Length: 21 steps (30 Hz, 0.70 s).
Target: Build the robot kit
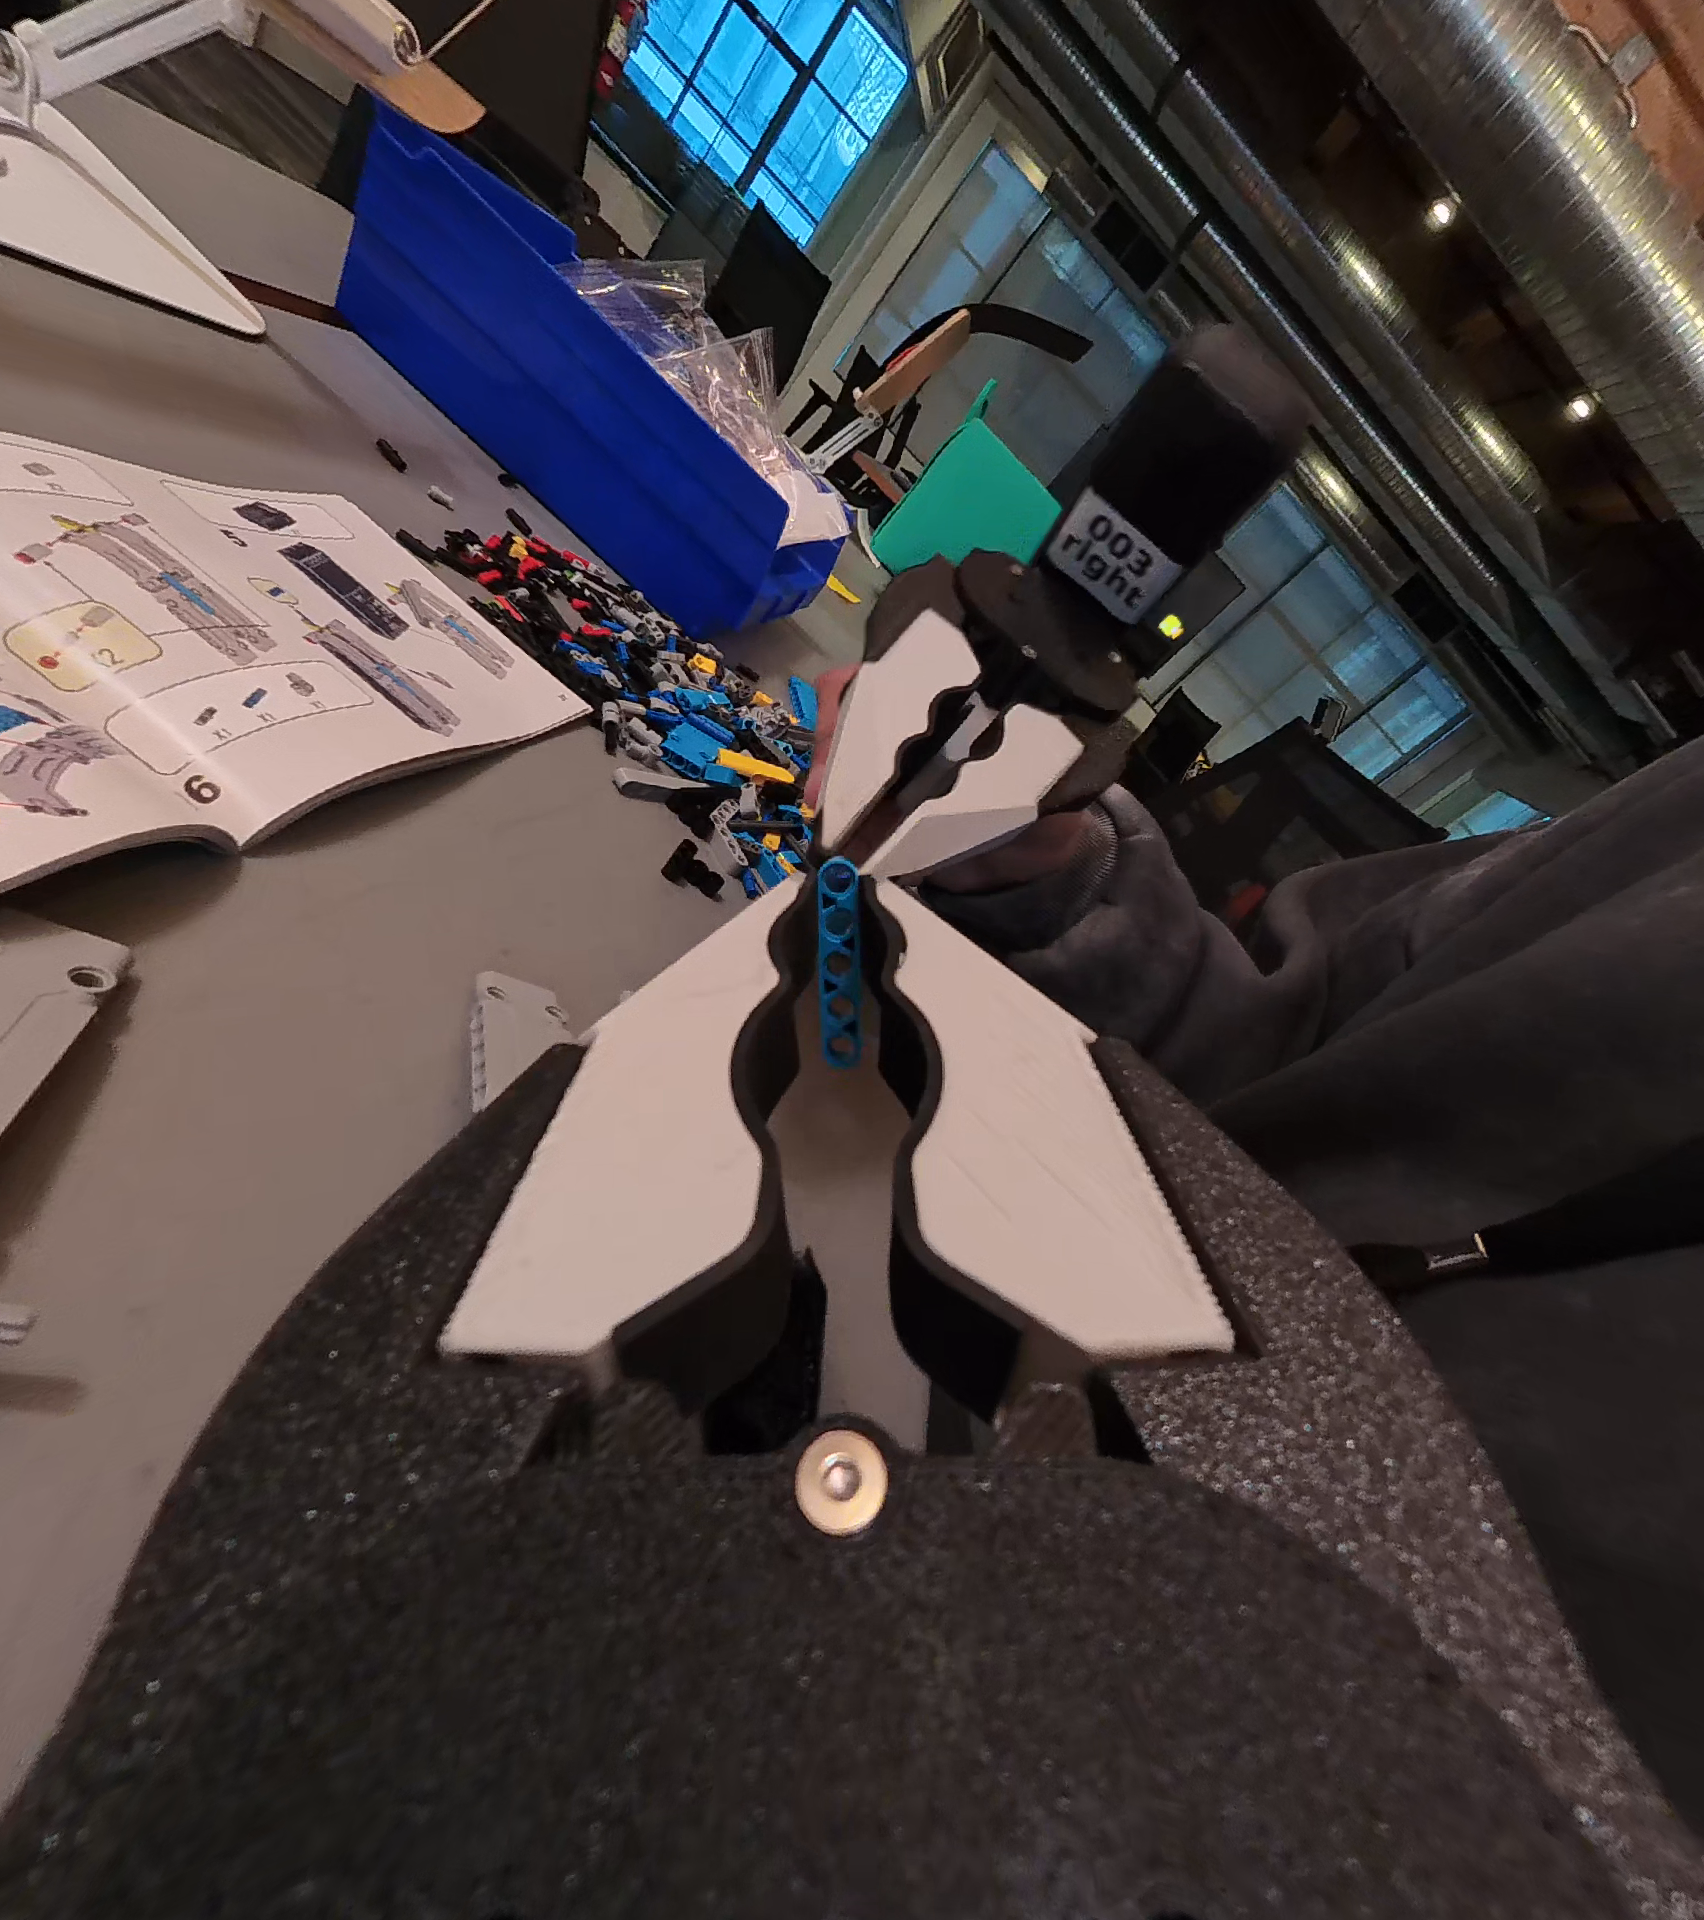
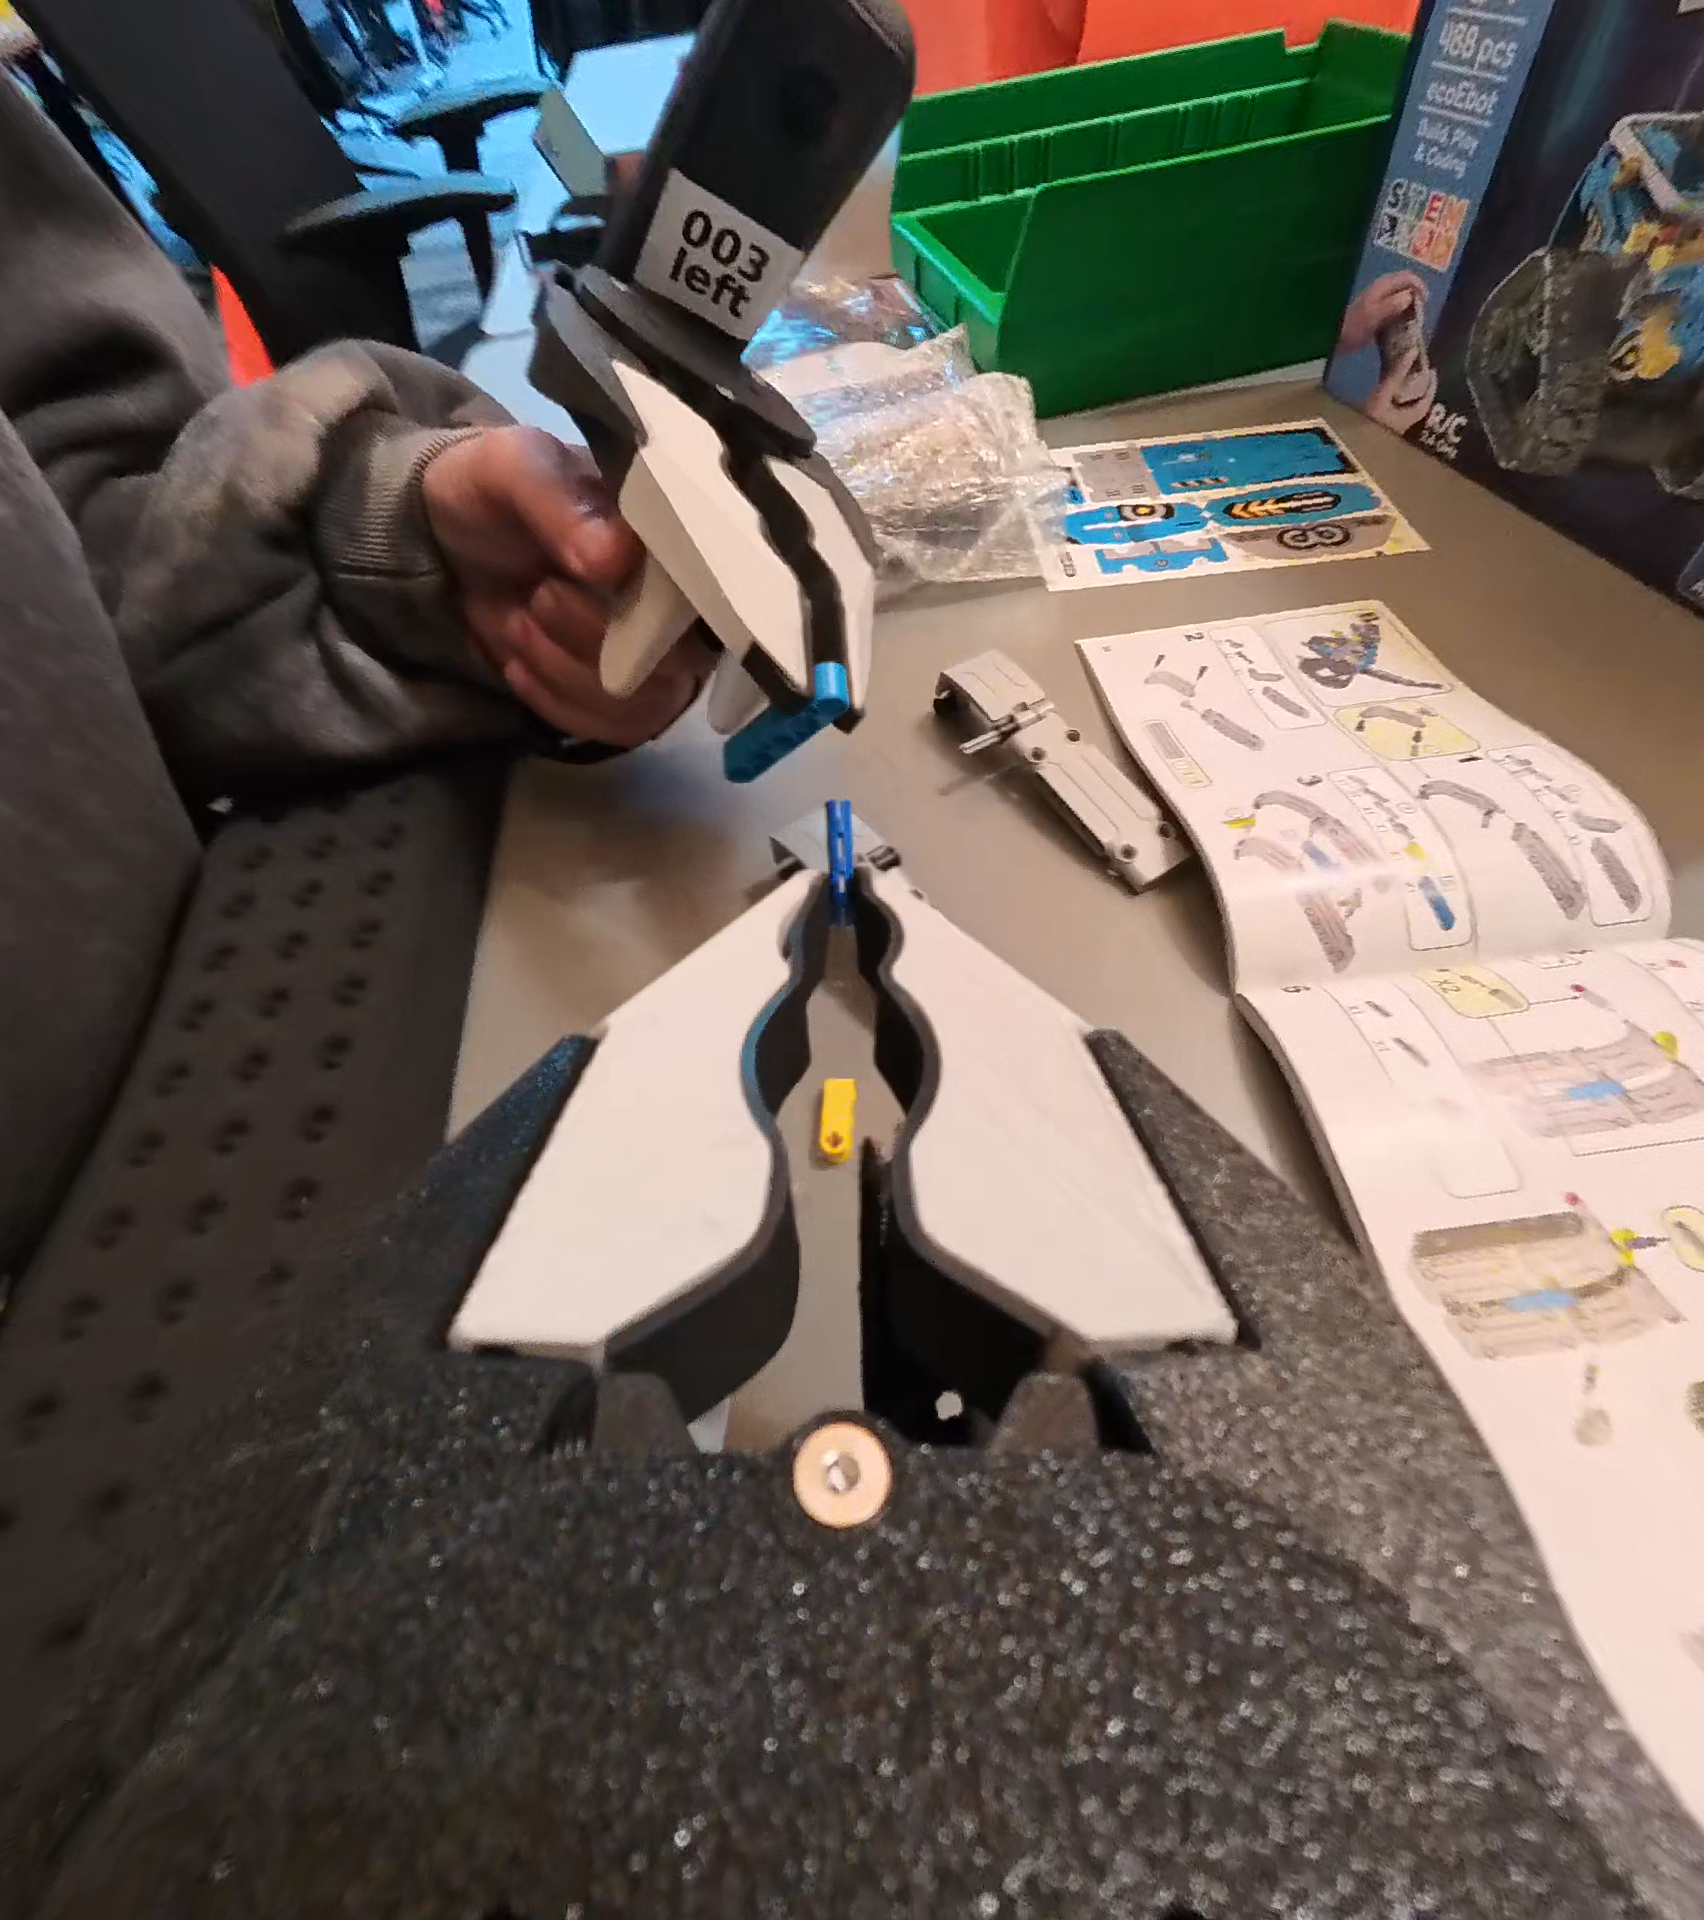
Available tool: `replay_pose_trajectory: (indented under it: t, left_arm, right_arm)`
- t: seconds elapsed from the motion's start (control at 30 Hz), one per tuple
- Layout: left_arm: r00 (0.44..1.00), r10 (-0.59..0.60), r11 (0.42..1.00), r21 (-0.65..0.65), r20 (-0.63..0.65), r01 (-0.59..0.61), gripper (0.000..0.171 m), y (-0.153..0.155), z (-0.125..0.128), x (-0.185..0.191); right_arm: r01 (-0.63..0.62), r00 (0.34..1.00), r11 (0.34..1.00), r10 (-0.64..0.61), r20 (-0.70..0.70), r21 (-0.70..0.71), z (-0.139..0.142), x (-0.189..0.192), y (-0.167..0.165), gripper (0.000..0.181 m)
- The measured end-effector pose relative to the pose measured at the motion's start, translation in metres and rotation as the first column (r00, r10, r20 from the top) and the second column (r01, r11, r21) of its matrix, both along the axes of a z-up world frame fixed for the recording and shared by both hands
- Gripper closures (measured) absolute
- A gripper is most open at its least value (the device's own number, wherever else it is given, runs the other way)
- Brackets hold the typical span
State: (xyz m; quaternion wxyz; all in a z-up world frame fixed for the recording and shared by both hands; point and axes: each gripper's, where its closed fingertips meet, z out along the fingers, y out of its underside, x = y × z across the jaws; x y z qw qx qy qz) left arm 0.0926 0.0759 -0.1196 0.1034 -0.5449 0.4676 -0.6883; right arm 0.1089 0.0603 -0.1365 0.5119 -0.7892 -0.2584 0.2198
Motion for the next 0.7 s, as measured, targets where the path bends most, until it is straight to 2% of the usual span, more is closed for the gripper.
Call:
replay_pose_trajectory:
  t: [0.13, 0.23, 0.37, 0.7]
  left_arm:
    - [1.0, -0.003, 1.0, -0.015, -0.007, 0.003, 0.165, 0.0, -0.001, 0.001]
    - [1.0, -0.005, 1.0, -0.024, -0.006, 0.004, 0.165, 0.0, 0.0, 0.002]
    - [1.0, -0.024, 0.998, -0.065, 0.013, 0.025, 0.165, -0.003, 0.004, 0.001]
    - [1.0, -0.021, 0.998, -0.064, 0.012, 0.022, 0.165, -0.002, 0.004, 0.001]
  right_arm:
    - [0.055, 0.978, 0.995, -0.072, 0.194, 0.088, 0.009, 0.002, 0.008, 0.179]
    - [0.05, 0.956, 0.99, -0.085, 0.28, 0.13, 0.018, -0.004, 0.01, 0.179]
    - [0.046, 0.914, 0.993, -0.085, 0.397, 0.106, 0.009, -0.006, 0.013, 0.179]
    - [0.045, 0.921, 0.993, -0.083, 0.381, 0.109, 0.012, -0.01, 0.012, 0.179]
